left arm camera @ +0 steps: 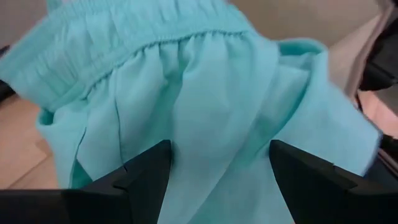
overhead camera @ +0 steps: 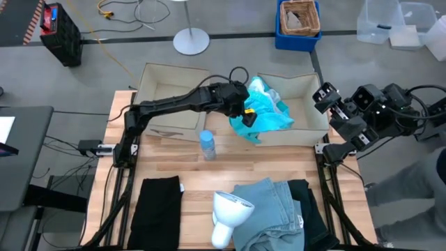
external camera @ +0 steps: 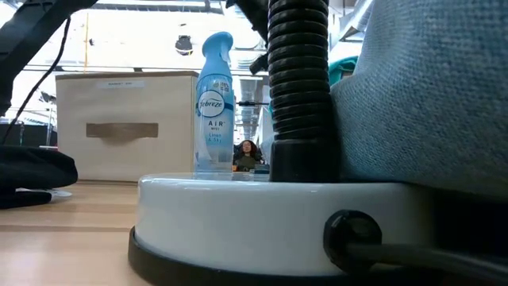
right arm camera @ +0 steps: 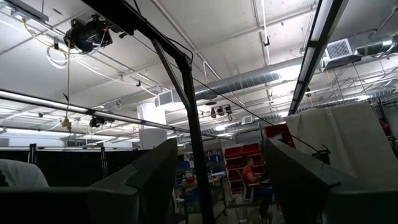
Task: Sort clothes
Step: Put the blue shorts into the right laundry organizer
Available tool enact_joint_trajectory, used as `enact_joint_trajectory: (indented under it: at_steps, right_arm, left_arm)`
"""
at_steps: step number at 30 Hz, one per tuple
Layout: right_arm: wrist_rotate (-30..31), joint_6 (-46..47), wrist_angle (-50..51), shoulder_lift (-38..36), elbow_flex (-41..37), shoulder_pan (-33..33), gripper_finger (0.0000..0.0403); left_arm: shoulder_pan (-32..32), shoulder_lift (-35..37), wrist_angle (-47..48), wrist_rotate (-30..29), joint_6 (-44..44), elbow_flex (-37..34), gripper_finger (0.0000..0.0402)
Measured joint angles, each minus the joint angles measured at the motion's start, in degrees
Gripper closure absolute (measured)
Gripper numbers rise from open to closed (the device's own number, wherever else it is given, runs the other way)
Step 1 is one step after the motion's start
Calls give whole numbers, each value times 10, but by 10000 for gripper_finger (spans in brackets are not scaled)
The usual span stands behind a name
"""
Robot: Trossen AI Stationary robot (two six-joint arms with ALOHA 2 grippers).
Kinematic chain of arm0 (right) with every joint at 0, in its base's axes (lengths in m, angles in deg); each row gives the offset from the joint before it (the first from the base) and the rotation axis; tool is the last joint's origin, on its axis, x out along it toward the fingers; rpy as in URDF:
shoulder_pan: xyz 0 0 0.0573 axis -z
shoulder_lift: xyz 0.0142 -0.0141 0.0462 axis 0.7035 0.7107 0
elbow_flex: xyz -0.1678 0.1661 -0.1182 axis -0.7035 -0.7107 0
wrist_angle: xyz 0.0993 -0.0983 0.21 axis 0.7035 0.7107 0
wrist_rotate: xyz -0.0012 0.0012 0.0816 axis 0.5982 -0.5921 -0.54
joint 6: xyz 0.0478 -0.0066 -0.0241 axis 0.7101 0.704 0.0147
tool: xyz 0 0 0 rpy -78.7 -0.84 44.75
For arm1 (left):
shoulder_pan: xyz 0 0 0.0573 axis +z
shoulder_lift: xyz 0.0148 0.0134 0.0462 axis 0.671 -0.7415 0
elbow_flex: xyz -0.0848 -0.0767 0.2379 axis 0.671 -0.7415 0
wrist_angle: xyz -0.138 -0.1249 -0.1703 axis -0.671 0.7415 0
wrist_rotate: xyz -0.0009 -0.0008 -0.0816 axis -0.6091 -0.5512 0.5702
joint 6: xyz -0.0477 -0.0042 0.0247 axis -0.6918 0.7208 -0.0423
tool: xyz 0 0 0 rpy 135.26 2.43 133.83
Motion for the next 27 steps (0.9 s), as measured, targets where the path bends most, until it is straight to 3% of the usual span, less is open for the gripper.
enact_joint_trajectory:
  at_steps: [7,11,16,27]
  right_arm:
    - [0,0,3,0,0,0,143]
    - [0,0,4,0,0,0,143]
    - [0,0,4,0,0,0,143]
    - [0,0,5,0,0,0,143]
  left_arm:
    - [-1,-1,-33,0,-1,-20,137]
    - [0,-1,-44,14,-1,-35,156]
    - [-2,-2,-55,32,-1,-46,218]
    - [-3,-1,-89,65,0,-46,393]
